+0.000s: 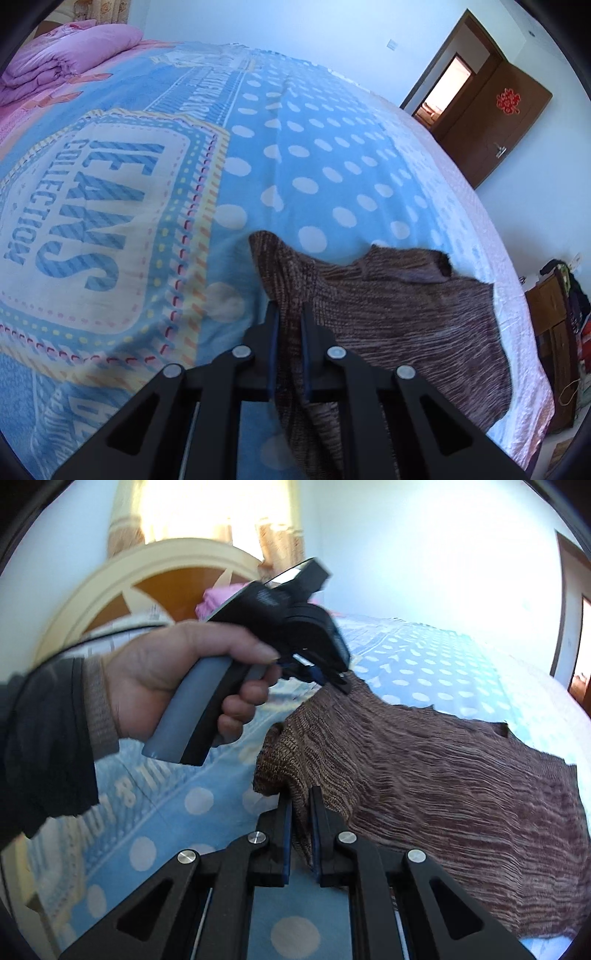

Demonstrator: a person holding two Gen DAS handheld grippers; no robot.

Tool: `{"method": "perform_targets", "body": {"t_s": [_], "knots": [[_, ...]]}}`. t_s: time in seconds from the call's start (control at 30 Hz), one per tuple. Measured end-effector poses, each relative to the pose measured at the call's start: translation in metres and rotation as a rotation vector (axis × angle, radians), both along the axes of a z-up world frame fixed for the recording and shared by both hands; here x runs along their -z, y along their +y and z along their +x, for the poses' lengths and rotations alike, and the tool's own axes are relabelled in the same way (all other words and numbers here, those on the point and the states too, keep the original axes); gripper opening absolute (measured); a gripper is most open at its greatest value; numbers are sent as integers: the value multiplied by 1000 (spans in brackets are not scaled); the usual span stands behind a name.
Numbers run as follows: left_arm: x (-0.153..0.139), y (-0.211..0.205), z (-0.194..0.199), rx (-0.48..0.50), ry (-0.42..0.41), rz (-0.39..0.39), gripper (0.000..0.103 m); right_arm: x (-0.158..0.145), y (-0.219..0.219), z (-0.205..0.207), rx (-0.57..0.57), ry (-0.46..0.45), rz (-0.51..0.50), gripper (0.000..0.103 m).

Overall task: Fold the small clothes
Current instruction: 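Lift the edge with the left gripper and fold it over the sweater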

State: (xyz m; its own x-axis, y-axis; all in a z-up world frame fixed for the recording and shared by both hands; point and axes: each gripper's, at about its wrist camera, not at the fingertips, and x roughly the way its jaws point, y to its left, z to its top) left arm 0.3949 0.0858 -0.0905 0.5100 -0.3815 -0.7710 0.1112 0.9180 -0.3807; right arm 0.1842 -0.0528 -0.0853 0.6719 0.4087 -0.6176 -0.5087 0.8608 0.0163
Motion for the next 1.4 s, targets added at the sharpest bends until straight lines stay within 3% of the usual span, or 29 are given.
{"method": "perform_targets", "body": {"t_s": [0.43,0.8,1.1,1.4], "knots": [[-53,-66,-13,68,-86,-50,10,-22,-74,-20,112,-10,199,7],[-78,-137,-19,143,-117,-29,10,-34,-139,-43,207,-47,337,7],[-79,-190,-19,223,-121,0,10,-29,-192,-53,286,-10,417,7],[-65,-247,-21,314,-127,86,10,-12,-242,-58,375,54,503,7]]}}
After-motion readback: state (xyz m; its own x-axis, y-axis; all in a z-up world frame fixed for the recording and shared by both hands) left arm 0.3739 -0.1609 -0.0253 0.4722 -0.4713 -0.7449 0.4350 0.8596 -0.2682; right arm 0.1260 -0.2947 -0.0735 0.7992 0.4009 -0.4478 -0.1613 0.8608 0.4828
